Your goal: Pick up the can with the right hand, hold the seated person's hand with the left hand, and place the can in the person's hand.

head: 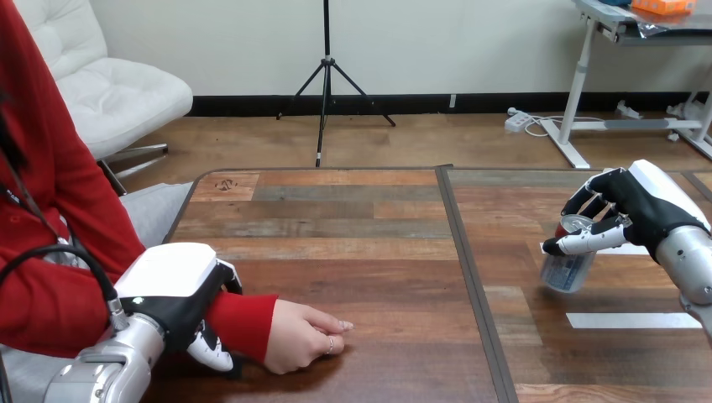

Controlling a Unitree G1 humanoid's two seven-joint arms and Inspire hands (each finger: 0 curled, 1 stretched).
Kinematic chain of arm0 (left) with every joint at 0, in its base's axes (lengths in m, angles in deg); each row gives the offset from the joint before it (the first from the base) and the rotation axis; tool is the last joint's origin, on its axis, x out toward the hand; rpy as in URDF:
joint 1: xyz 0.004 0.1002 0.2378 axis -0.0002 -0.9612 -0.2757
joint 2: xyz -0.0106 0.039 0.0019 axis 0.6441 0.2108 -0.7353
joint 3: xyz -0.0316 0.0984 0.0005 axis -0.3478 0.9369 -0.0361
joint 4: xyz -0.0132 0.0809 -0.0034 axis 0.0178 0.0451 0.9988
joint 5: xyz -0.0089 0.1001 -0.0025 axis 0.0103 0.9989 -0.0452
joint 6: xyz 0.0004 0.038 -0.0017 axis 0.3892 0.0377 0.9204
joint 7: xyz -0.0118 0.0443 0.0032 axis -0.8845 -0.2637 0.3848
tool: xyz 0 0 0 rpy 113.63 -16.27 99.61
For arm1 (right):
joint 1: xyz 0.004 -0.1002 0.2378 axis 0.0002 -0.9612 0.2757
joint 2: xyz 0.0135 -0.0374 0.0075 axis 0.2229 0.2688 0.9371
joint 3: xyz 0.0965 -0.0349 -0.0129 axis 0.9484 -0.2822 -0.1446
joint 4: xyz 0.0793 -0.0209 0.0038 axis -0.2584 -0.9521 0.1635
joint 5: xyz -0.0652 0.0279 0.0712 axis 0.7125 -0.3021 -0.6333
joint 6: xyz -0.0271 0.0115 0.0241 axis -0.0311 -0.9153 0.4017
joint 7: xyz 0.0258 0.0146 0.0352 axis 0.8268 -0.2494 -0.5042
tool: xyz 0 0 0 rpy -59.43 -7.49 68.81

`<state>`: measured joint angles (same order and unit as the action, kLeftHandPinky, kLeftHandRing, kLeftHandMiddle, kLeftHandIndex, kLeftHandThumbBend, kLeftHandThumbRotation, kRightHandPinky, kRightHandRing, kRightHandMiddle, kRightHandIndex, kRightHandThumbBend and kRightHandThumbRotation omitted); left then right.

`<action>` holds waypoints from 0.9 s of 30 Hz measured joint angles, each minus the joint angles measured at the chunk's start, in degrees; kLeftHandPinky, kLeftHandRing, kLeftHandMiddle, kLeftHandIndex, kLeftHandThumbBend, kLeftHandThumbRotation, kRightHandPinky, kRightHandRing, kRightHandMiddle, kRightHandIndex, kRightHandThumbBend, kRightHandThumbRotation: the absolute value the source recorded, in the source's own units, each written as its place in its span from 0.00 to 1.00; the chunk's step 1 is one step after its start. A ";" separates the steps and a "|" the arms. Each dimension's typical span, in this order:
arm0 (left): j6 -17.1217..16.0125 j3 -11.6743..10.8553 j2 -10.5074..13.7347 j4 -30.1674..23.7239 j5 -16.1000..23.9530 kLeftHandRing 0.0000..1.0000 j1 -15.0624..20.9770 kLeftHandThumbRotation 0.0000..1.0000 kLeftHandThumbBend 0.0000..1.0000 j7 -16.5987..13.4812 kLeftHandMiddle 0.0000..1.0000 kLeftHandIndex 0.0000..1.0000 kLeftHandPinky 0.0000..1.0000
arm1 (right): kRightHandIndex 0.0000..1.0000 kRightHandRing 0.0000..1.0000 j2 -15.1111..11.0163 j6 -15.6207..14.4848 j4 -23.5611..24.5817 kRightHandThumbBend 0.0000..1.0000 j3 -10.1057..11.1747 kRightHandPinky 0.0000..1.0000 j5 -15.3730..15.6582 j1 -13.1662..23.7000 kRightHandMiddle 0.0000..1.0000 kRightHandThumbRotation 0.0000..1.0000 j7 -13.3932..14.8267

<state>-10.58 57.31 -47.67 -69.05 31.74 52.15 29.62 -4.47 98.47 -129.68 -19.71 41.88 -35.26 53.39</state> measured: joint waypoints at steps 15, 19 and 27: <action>0.97 0.19 0.03 0.02 -0.47 0.44 0.02 0.00 0.85 0.10 0.47 0.44 0.36 | 0.48 0.39 0.00 0.06 0.00 0.68 0.06 0.34 -0.12 0.00 0.45 0.00 0.00; 1.10 0.18 0.03 0.09 -1.59 0.42 0.04 0.00 0.86 0.09 0.46 0.42 0.35 | 0.48 0.39 0.00 0.07 0.00 0.68 0.11 0.34 -0.18 0.00 0.45 0.00 0.00; 0.70 0.14 0.07 0.49 -3.49 0.38 0.03 0.00 0.85 -0.64 0.42 0.39 0.31 | 0.48 0.39 0.00 0.07 0.00 0.68 0.13 0.34 -0.26 0.00 0.45 0.00 0.00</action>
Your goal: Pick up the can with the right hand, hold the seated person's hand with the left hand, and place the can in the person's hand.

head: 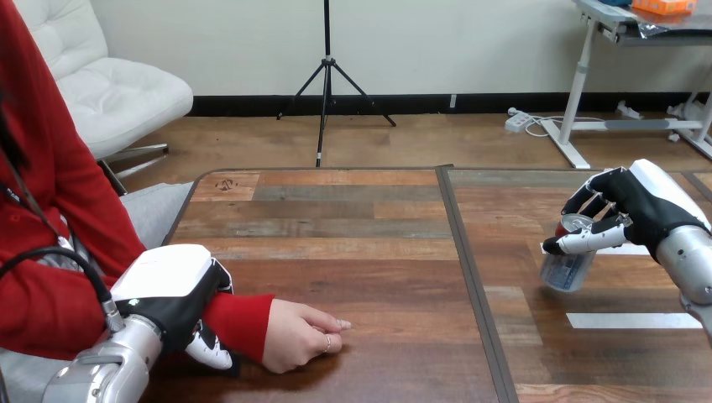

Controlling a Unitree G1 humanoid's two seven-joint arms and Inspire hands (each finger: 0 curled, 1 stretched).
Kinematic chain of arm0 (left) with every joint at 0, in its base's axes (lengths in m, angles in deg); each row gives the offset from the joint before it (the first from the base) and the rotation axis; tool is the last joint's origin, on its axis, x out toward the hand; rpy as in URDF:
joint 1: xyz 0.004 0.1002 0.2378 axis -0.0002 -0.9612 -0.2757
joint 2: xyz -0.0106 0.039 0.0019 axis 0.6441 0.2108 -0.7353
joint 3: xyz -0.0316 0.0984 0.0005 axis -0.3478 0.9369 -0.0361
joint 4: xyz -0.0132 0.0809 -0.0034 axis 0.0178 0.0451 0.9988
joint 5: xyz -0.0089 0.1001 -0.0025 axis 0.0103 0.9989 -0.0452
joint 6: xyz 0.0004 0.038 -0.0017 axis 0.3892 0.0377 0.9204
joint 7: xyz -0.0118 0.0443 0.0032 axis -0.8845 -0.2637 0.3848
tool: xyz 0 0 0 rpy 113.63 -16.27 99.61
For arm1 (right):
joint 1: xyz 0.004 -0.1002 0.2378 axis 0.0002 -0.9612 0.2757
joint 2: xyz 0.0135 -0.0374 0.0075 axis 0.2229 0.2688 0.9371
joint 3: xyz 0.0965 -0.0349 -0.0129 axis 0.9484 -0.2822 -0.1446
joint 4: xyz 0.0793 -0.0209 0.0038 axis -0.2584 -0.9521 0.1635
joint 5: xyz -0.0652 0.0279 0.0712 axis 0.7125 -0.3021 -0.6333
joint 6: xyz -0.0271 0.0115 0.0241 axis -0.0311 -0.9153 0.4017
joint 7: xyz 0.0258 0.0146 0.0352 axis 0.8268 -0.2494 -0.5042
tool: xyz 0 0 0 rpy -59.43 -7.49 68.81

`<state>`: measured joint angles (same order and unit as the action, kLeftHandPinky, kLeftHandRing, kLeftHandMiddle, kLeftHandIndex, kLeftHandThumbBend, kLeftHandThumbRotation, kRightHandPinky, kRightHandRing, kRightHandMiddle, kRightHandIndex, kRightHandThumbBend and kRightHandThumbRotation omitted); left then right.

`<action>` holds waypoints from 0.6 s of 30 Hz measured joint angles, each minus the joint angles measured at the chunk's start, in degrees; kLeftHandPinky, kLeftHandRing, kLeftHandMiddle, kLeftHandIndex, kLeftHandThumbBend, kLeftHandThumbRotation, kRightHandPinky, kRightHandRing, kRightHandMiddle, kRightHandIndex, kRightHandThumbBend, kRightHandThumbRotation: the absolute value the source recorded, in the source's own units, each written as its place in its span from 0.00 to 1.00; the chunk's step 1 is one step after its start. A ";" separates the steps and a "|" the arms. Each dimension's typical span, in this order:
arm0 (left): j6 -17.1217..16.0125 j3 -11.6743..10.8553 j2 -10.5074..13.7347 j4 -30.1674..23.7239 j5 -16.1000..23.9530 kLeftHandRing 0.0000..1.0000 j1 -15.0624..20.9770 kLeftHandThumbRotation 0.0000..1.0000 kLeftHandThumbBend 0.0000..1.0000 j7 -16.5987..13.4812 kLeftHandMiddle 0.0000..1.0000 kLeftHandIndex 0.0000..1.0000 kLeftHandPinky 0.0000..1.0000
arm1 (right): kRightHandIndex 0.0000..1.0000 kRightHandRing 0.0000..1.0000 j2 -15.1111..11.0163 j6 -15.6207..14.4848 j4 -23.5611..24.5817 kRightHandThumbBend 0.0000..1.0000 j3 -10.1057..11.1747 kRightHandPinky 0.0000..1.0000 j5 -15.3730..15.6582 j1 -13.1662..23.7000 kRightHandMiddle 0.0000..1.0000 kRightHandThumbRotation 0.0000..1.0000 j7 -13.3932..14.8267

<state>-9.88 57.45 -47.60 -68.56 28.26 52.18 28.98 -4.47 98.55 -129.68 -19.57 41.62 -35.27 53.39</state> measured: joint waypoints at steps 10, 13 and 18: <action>-0.44 -0.35 0.00 0.84 -3.13 0.33 0.00 0.00 0.83 -0.94 0.38 0.36 0.25 | 0.49 0.39 0.00 0.00 0.00 0.68 0.00 0.34 -0.02 0.00 0.45 0.00 0.00; -0.66 -0.37 -0.01 1.25 -3.63 0.32 -0.01 0.00 0.82 -1.52 0.37 0.35 0.25 | 0.49 0.39 0.00 0.00 0.00 0.68 0.00 0.34 -0.03 0.00 0.45 0.00 0.00; -0.64 -0.52 -0.02 1.52 -4.81 0.31 -0.02 0.00 0.81 -1.72 0.36 0.35 0.24 | 0.49 0.39 0.00 -0.01 0.00 0.68 0.00 0.34 -0.12 0.00 0.45 0.00 0.00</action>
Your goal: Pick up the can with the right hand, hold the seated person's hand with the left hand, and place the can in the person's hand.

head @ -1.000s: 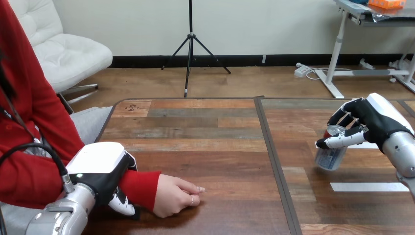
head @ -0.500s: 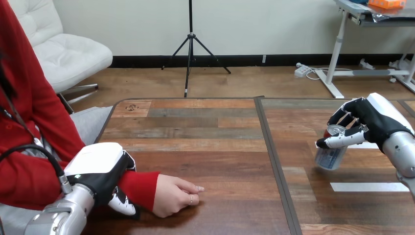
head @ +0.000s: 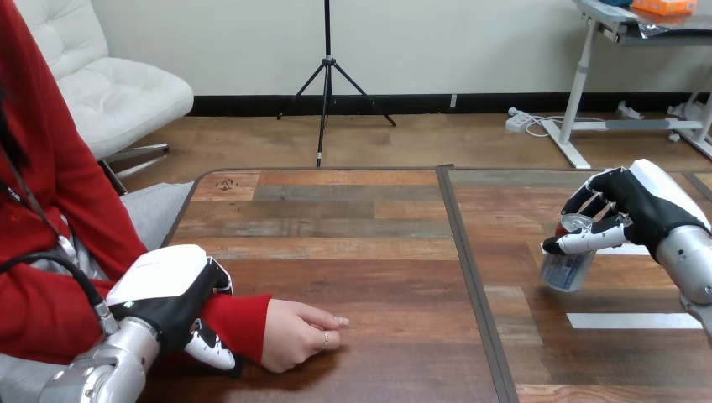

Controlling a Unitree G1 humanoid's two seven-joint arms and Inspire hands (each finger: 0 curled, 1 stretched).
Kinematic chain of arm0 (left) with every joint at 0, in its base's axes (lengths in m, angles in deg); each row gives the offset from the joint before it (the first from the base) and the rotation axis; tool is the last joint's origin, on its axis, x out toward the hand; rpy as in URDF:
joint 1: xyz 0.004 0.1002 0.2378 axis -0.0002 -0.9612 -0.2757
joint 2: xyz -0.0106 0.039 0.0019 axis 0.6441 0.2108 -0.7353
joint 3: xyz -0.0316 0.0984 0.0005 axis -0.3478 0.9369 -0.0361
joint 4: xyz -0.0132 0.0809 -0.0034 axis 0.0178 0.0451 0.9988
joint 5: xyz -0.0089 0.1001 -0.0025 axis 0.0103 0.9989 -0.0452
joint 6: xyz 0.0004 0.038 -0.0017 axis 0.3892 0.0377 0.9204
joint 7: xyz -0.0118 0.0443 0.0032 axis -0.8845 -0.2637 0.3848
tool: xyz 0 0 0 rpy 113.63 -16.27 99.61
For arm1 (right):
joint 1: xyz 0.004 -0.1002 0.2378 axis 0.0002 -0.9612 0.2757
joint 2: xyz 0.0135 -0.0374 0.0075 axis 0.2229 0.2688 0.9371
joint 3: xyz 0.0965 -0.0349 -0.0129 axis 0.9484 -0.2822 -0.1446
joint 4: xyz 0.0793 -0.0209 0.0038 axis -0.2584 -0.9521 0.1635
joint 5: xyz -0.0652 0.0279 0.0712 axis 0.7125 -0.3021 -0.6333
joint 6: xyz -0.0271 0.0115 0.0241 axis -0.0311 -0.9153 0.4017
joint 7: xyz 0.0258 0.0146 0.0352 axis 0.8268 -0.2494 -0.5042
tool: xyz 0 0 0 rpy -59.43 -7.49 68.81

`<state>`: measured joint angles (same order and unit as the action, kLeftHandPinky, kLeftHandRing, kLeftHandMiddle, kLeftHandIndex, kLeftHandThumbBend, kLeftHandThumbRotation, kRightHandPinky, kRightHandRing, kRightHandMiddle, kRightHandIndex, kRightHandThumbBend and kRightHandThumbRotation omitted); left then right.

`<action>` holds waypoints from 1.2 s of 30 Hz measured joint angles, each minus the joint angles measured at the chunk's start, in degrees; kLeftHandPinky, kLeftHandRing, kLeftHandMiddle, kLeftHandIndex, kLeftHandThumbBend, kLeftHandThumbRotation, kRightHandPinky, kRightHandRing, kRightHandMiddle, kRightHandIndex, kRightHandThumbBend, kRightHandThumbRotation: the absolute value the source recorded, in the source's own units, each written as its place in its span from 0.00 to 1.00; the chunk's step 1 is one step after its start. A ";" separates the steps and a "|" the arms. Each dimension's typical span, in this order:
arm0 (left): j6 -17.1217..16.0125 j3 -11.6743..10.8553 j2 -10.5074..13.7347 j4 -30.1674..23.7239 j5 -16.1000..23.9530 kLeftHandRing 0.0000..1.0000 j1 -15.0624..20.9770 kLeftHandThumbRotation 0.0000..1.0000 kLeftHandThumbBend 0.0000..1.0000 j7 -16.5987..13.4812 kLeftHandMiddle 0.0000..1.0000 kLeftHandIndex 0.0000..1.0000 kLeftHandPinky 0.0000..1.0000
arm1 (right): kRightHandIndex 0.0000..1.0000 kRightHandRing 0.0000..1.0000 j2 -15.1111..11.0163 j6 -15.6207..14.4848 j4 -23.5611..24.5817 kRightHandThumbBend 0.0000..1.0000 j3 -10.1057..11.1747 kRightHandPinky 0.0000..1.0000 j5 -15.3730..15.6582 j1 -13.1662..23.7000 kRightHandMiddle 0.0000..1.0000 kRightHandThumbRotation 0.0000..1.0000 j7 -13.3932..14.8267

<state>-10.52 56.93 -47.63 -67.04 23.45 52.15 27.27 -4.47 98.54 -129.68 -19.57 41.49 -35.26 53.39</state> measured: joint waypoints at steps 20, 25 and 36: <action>-2.04 -0.03 -0.18 1.52 -3.00 0.31 -0.48 0.00 0.80 -3.49 0.36 0.34 0.25 | 0.49 0.37 0.00 -0.02 0.00 0.68 0.02 0.33 -0.12 0.00 0.44 0.00 -0.01; -2.42 -0.03 -0.35 1.55 -3.51 0.31 -0.85 0.00 0.81 -4.40 0.36 0.35 0.26 | 0.49 0.37 0.00 -0.03 0.00 0.68 0.02 0.33 -0.12 0.00 0.44 0.00 -0.01; -2.50 -0.25 -0.90 1.48 -4.57 0.30 -1.21 0.00 0.81 -5.66 0.35 0.35 0.25 | 0.50 0.36 0.04 -0.14 0.00 0.69 0.02 0.31 -0.12 0.00 0.43 0.00 -0.01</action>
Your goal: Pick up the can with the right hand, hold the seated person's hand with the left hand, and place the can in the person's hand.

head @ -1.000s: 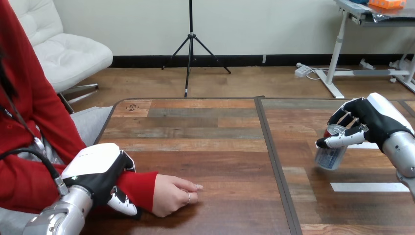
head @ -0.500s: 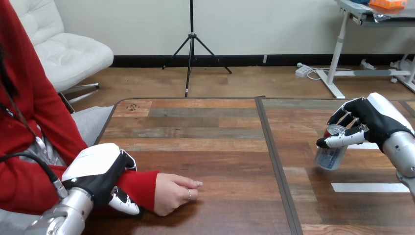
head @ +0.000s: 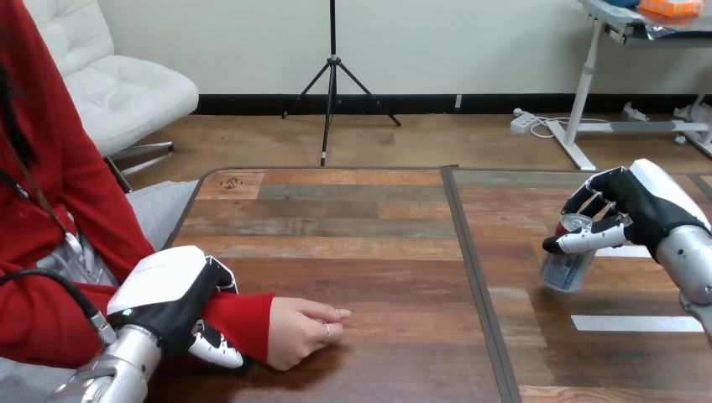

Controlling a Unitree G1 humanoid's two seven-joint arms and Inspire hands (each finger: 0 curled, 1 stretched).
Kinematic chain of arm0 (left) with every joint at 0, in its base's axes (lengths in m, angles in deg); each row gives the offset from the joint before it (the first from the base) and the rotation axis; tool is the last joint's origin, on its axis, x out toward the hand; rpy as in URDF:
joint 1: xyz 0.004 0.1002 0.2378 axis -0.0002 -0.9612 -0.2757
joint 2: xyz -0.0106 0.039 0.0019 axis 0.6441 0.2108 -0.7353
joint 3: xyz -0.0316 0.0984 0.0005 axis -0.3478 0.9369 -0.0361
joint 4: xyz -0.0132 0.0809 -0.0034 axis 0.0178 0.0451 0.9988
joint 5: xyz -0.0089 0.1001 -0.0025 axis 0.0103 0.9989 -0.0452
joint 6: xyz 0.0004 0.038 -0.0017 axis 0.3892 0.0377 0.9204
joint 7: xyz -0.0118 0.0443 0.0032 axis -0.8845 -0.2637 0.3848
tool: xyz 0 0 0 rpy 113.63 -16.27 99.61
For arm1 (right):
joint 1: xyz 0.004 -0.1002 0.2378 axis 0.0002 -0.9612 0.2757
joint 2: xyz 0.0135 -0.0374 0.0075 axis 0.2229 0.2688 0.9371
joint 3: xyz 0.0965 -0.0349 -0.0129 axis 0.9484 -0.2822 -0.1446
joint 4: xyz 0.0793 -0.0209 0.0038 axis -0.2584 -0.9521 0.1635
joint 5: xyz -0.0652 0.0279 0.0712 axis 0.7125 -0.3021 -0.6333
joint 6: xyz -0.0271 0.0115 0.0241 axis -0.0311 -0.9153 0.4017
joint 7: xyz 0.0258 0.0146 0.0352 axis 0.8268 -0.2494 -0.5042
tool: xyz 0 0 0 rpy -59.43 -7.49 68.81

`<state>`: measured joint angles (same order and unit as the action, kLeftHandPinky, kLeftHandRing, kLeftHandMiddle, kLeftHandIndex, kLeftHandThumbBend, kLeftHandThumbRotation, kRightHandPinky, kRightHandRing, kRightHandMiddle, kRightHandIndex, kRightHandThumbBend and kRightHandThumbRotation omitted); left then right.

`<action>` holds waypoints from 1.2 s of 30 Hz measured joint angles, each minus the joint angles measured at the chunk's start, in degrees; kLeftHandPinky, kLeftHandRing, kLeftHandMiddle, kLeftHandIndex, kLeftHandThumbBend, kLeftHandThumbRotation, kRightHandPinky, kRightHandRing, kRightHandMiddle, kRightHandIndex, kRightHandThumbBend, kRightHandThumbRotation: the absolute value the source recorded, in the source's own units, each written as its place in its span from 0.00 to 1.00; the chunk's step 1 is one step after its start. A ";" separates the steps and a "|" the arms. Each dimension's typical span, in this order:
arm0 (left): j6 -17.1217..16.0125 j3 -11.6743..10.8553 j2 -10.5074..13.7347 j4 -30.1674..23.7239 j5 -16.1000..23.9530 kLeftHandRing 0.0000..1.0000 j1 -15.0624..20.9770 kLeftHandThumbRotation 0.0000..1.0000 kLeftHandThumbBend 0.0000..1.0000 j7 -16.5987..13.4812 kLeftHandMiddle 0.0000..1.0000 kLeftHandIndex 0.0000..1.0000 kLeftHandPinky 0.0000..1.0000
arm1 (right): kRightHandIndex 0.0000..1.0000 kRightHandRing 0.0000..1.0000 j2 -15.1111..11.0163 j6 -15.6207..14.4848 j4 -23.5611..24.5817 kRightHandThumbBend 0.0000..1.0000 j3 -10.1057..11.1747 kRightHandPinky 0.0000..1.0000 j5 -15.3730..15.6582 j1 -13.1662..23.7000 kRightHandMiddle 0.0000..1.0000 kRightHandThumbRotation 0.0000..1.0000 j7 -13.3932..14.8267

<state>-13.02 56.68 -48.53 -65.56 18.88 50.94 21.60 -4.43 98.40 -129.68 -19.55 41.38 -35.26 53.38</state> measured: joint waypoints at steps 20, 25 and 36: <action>-0.03 -0.97 -0.63 -2.53 -1.95 0.30 -0.01 0.00 0.83 -0.21 0.35 0.34 0.24 | 0.50 0.36 0.21 -0.44 0.00 0.68 -0.01 0.32 0.01 0.00 0.43 0.00 0.00; -0.28 -1.06 -0.63 -3.12 -2.16 0.28 0.05 0.00 0.84 -0.23 0.33 0.33 0.23 | 0.49 0.36 0.34 -0.48 0.00 0.68 -0.02 0.32 0.02 0.00 0.43 0.00 0.00; -1.07 -1.14 -0.60 -3.18 -2.70 0.27 0.40 0.00 0.83 -0.33 0.32 0.32 0.22 | 0.49 0.37 0.77 -0.90 0.00 0.68 -0.06 0.32 0.06 0.00 0.43 0.00 0.00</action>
<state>-14.09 55.54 -49.13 -68.73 16.18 51.34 21.27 -3.66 97.50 -129.68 -19.61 41.43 -35.27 53.38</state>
